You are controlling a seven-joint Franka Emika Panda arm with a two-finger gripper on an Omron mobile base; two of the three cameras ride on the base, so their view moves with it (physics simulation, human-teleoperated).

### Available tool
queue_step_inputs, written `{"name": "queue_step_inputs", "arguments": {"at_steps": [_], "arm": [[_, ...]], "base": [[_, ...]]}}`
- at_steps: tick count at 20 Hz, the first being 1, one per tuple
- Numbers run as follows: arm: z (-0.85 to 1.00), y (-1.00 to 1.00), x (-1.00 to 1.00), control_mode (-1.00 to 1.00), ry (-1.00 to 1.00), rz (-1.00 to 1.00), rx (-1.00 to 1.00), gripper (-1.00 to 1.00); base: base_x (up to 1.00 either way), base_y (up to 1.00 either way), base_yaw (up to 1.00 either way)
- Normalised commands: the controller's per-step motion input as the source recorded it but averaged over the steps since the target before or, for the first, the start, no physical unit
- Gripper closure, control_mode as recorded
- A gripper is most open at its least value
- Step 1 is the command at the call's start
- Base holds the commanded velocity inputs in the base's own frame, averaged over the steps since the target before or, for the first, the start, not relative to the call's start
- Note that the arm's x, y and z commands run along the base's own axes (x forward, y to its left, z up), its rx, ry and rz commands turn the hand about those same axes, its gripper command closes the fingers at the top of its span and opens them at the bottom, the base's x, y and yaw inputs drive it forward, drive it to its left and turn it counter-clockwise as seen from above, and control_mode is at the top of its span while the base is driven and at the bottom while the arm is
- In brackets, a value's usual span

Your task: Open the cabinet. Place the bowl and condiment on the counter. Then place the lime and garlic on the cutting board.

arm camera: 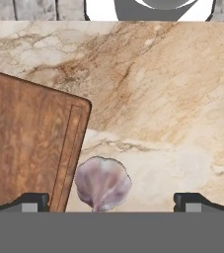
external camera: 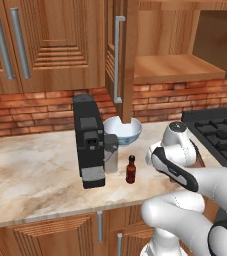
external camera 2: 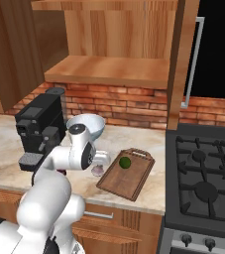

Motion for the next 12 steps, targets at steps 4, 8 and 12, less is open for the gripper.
{"name": "queue_step_inputs", "arguments": {"at_steps": [4,8,12], "arm": [[-0.04,0.0,0.1,-1.0,0.05,0.0,0.0,-1.0],[-0.01,0.0,0.11,-1.0,0.09,0.0,0.0,-1.0],[-0.05,-0.02,0.1,-1.0,0.09,-0.01,0.0,-1.0]], "base": [[0.0,0.0,0.0],[0.0,0.0,0.0],[0.0,0.0,0.0]]}}
